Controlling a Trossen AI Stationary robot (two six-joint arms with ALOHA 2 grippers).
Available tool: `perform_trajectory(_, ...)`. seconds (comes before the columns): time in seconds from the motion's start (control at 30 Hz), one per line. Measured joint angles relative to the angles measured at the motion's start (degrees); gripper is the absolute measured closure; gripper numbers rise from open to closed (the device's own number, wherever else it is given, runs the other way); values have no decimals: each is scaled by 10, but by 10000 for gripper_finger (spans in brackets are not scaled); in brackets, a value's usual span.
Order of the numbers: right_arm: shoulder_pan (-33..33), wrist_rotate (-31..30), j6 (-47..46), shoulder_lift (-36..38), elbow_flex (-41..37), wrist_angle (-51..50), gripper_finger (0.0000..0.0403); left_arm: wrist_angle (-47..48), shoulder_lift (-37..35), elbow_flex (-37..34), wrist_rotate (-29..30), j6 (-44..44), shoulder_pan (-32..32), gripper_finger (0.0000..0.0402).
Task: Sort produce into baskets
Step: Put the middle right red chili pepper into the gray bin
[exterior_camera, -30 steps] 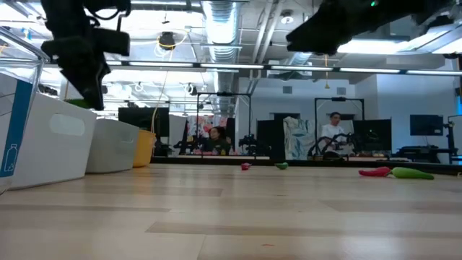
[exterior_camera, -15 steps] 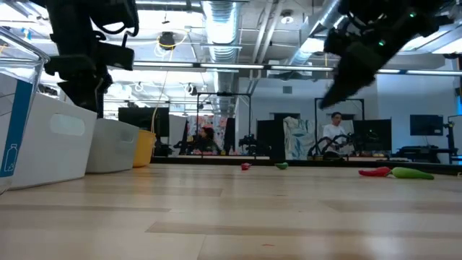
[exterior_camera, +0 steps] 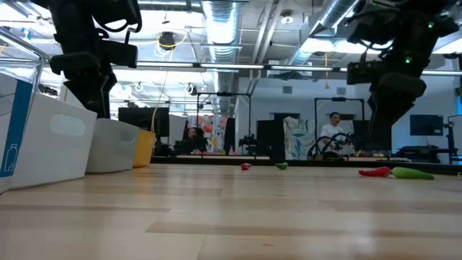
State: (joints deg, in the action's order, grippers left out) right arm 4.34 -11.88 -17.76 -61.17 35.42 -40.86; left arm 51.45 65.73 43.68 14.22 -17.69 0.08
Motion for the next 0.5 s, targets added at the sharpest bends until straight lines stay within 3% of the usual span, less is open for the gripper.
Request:
perform_trajectory(0.23,3,3,-8,-39,-11,11,143,0,0,0,0,-1,0,227)
perform_trajectory(0.5,3,14,-2,-142,-11,13,143,-1,0,0,0,-1,0,227)
